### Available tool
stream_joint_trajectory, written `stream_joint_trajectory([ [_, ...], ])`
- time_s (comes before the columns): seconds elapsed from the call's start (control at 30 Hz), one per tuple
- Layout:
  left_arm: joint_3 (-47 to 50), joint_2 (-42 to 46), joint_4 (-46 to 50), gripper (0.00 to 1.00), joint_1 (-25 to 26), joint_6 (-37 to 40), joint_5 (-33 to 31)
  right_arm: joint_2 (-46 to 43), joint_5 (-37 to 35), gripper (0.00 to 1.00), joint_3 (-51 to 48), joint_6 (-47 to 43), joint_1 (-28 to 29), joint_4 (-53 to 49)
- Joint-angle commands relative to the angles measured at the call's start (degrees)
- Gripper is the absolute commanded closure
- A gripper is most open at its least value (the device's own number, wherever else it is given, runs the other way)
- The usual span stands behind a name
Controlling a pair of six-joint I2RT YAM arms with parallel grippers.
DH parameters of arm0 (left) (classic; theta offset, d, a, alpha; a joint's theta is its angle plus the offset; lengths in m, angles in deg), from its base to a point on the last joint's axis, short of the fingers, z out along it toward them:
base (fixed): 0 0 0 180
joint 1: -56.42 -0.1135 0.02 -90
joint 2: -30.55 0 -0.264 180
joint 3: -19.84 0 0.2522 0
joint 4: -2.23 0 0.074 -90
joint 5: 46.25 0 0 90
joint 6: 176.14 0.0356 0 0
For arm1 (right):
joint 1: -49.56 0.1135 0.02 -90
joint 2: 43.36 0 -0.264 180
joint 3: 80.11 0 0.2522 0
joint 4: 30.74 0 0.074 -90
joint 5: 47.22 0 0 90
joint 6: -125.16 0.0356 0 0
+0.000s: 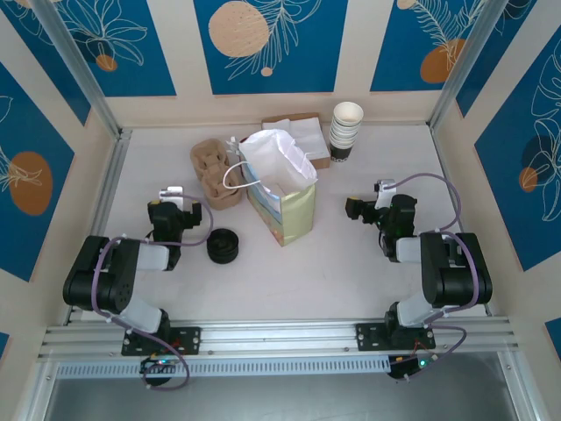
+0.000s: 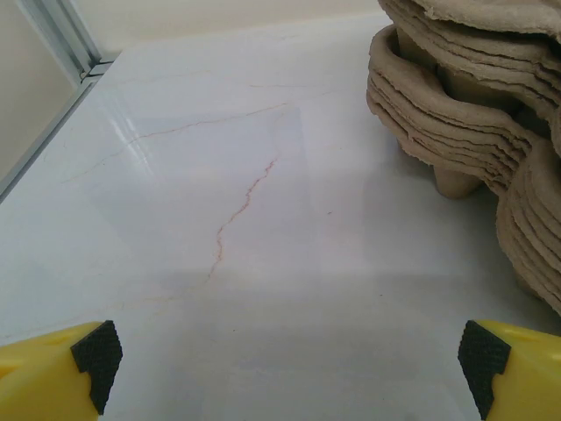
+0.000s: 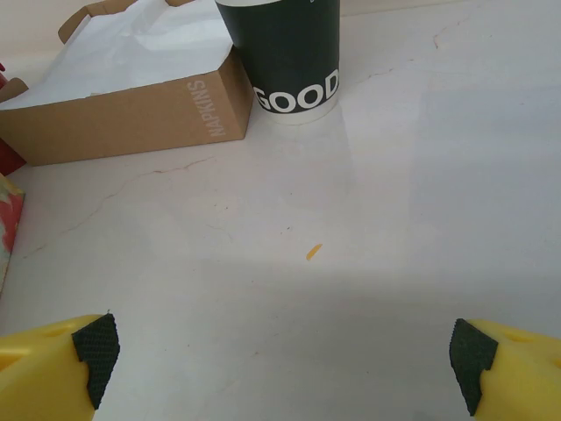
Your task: Pack the takeout coffee
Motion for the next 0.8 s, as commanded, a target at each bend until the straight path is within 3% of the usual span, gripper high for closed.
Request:
stream_joint_trajectory([
  [0.0,0.3,0.3,-2.2,0.0,-0.4,-0.4,-0.4,0.0,0.6,0.01,1.0,-1.4,-0.1,1.2],
  [0.77,0.8,3.2,-0.7,0.0,-0.4,0.5,1.4,-2.7,-1.2,0.01,1.3,0.5,-1.0,-1.7],
])
